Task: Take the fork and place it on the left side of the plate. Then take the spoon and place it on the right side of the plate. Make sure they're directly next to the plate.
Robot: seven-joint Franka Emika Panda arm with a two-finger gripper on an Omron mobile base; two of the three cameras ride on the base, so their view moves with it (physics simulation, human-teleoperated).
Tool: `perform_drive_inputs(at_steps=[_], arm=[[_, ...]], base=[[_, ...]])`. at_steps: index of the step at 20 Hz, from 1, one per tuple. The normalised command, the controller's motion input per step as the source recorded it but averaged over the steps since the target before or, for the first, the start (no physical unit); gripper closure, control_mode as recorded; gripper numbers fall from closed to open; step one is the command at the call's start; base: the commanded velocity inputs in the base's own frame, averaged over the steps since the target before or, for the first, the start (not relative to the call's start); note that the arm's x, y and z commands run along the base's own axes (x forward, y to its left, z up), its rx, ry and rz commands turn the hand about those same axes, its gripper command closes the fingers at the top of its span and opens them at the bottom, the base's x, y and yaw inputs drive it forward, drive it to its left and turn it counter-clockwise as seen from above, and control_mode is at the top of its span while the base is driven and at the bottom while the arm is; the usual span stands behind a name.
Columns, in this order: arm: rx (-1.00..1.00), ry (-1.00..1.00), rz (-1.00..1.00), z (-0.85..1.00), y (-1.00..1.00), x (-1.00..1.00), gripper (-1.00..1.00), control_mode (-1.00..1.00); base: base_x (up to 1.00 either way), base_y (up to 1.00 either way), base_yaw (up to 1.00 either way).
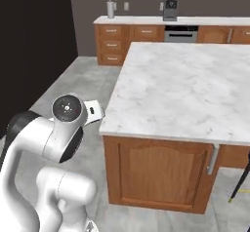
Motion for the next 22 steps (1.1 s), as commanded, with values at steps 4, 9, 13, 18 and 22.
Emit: perform_drive_inputs(at_steps=[4,9,13,18,22], arm=[[0.00,0.00,0.00,0.00,0.00,0.00,1.00,1.00],[0.00,0.00,0.00,0.00,0.00,0.00,1.00,1.00],[0.00,0.00,0.00,0.00,0.00,0.00,1.00,1.00],[0.00,0.00,0.00,0.00,0.00,0.00,1.00,1.00],[0.00,0.00,0.00,0.00,0.00,0.00,1.00,1.00]], base=[[-1.00,-1.00,0.00],[-0.79,-1.00,0.00],[-0.34,-1.00,0.00],[-0.01,-1.00,0.00],[0.04,-1.00,0.00]])
